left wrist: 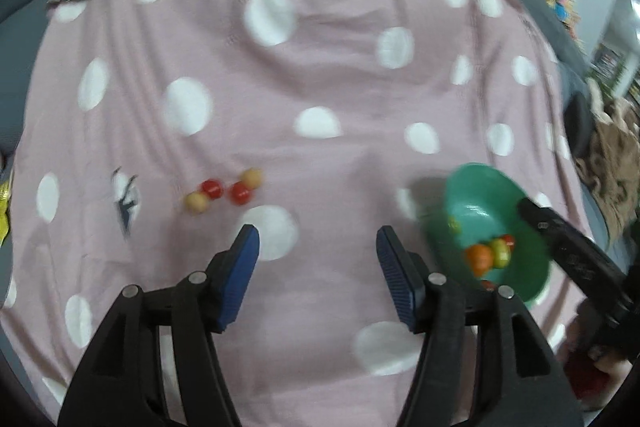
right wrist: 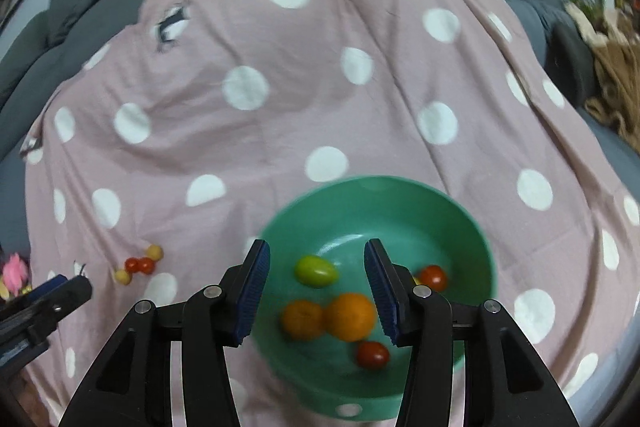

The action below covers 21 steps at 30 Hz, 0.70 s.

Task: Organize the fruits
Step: 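Move the right tool back to the tomato cluster and close on a red tomato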

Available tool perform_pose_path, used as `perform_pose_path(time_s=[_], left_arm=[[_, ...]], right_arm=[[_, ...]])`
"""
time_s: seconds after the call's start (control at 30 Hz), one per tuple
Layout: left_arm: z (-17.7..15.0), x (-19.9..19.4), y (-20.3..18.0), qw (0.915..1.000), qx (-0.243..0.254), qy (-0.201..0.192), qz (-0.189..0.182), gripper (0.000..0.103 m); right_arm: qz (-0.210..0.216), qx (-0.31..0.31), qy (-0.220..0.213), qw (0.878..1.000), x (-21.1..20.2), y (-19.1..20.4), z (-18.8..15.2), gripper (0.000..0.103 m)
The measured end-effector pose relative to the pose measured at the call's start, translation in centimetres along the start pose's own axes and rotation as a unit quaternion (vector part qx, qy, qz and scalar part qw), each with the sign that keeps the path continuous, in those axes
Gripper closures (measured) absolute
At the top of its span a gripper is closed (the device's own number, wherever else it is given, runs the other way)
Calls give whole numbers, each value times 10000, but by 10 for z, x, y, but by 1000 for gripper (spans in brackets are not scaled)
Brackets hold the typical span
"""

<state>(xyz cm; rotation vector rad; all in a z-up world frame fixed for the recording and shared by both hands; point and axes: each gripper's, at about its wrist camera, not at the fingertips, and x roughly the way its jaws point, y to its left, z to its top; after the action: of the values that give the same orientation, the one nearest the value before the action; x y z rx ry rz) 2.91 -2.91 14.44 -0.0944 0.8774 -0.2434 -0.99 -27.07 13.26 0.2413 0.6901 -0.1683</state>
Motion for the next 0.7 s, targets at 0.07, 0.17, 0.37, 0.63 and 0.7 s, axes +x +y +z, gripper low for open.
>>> perform_pose_path(time_s=[0.07, 0.17, 0.37, 0.63, 0.7], left_arm=[[1, -1, 12, 9998, -43, -97, 186, 43], [1, 2, 28, 9993, -77, -89, 357, 43], [-2, -9, 50, 9995, -142, -50, 287, 44], [-3, -34, 63, 9995, -159, -260, 97, 45], [-3, -38, 69, 9992, -266, -290, 42, 46]], right_arm=[[64, -72, -4, 10000, 1, 13, -1, 53], [-116, -239, 13, 9996, 5, 37, -4, 53], [-92, -321, 333, 9989, 10, 67, -14, 53], [-11, 65, 521, 9986, -10, 87, -17, 53], [85, 58, 530, 9985, -14, 93, -17, 53]])
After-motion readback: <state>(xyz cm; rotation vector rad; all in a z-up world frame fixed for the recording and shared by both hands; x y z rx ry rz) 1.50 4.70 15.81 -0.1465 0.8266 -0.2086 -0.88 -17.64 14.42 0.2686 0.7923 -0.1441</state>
